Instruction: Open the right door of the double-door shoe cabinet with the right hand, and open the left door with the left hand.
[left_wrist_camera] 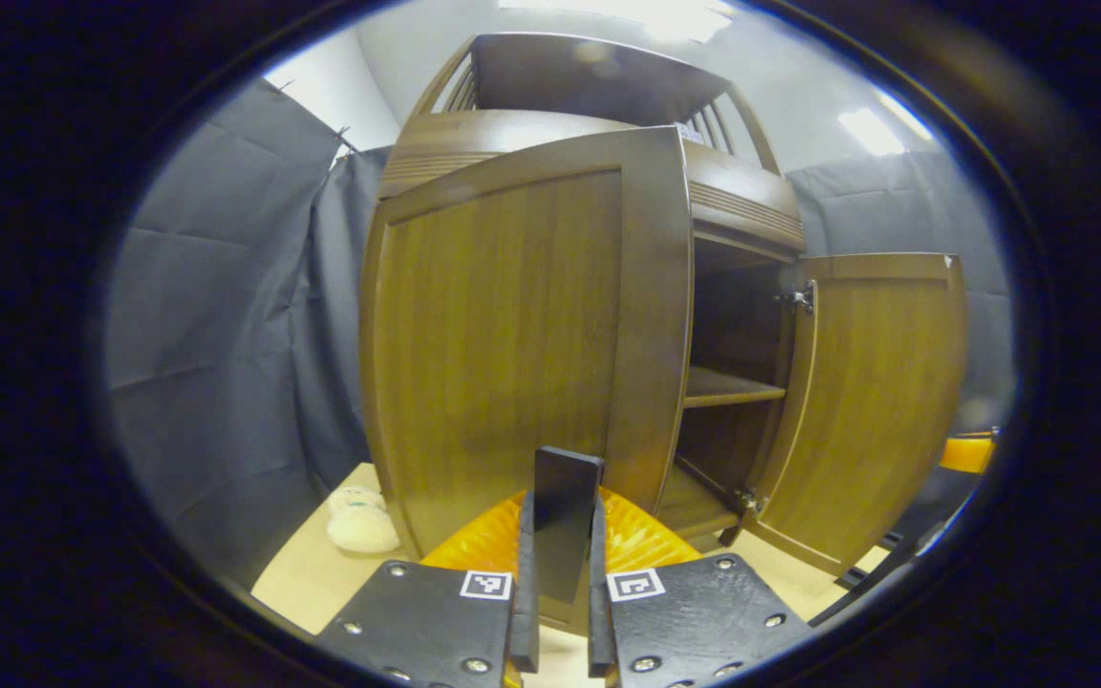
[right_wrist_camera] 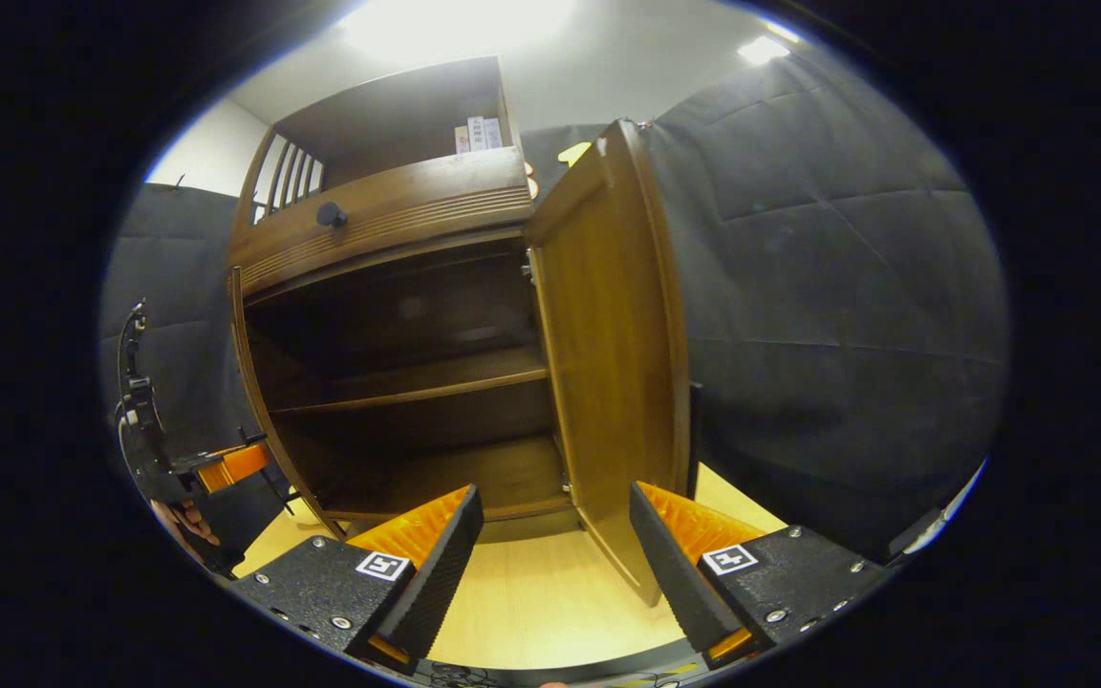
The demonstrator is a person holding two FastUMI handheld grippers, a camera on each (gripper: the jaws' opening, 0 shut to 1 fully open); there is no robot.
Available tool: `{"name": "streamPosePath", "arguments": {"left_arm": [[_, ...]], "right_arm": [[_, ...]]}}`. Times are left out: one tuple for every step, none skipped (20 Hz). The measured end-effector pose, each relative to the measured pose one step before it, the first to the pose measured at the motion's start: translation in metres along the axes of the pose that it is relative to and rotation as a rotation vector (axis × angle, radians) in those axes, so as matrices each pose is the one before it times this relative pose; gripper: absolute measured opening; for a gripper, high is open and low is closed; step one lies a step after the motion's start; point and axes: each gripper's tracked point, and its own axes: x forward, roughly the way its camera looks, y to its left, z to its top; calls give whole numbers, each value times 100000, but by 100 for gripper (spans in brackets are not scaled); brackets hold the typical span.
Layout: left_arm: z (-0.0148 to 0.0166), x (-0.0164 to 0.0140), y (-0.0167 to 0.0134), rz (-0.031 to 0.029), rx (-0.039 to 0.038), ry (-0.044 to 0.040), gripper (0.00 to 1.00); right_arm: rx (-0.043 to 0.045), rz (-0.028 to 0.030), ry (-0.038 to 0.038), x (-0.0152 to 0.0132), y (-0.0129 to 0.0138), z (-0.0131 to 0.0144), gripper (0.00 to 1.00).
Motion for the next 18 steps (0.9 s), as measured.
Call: {"name": "streamPosePath", "arguments": {"left_arm": [[14,37,117,1322,117,-157,28],[-16,-80,26,1068,-184,-263,28],[31,79,51,860,-431,-201,25],[-33,-17,40,769,-425,-268,21],[70,-57,175,645,-175,-410,21],[-12,-295,329,829,179,-216,25],[77,-260,300,913,108,-104,28],[-85,-394,530,1028,-217,178,28],[12,-297,661,1134,-637,309,27],[136,-332,1307,1426,-901,409,26],[194,11,1240,1853,-867,481,25],[-462,10,1462,2179,-1035,1447,24],[-383,-367,1536,2387,-1632,1510,22],[-559,-634,1678,2275,-1824,1049,21],[-57,-19,1429,1162,-2214,418,20],[-127,-401,1645,1768,-1520,476,19],[-170,439,1211,680,-1282,554,18],[256,-47,708,-1307,-875,-1661,17]], "right_arm": [[161,1617,687,430,608,-221,95],[331,1735,992,507,622,-321,95],[369,1832,1325,477,762,-485,95],[209,1270,931,396,514,-382,95],[272,1331,738,334,606,-245,95],[446,1228,640,467,599,-212,95],[563,1274,695,460,647,-222,95],[340,995,1074,590,616,-147,95],[-611,437,427,323,490,-46,92],[-1158,326,-45,398,592,164,91],[-1042,1232,-326,356,813,38,95],[-746,1567,-196,277,806,88,95],[-604,1468,-66,174,726,-90,91],[-455,1392,161,145,654,-90,95],[-305,1231,550,191,522,-175,91],[-216,1008,1042,179,406,-298,91],[-258,737,1184,332,200,-367,91],[-194,316,793,153,102,-207,92]]}}
